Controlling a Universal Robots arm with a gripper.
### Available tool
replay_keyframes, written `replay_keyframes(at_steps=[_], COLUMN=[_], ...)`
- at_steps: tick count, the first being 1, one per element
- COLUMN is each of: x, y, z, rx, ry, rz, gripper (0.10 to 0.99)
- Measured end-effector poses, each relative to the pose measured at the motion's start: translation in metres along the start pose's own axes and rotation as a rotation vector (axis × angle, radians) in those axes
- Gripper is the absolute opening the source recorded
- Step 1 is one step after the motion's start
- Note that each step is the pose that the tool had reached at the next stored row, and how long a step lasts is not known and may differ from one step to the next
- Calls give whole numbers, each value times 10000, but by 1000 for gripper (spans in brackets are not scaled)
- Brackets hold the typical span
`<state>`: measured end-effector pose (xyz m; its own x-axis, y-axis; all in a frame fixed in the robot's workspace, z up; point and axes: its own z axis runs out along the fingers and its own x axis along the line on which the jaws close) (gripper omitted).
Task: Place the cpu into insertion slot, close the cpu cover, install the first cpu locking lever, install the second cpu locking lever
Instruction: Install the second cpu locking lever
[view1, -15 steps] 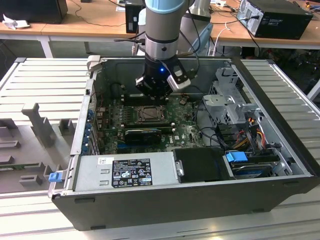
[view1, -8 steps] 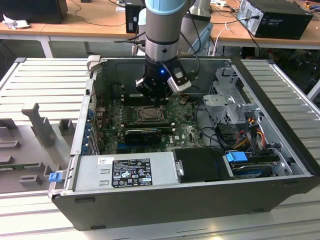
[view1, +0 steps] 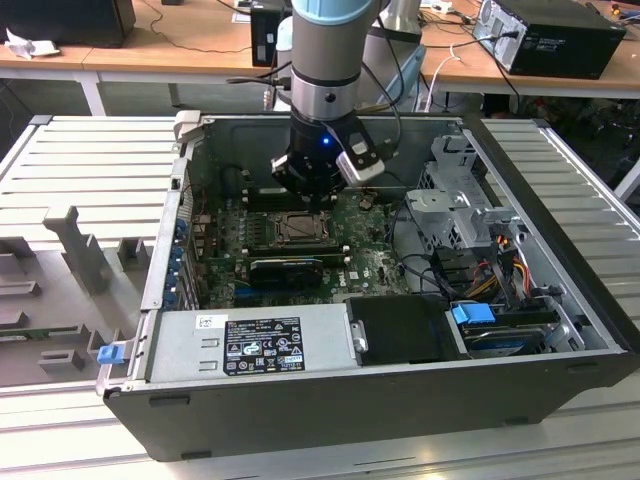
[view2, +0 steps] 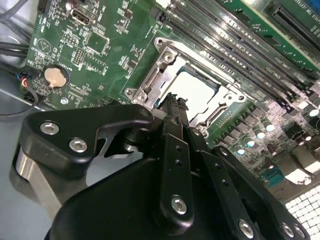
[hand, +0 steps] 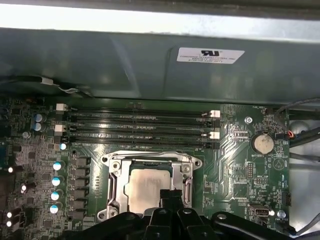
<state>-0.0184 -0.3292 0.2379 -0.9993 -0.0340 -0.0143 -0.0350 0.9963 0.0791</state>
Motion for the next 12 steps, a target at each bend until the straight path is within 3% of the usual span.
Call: replay_keyframes(at_steps=[9,12], x=[1,5], y=[-47,-145], z=[-65,-73], rx=[0,0], ry=[-2,-1], rz=[16,17], gripper=[106,106])
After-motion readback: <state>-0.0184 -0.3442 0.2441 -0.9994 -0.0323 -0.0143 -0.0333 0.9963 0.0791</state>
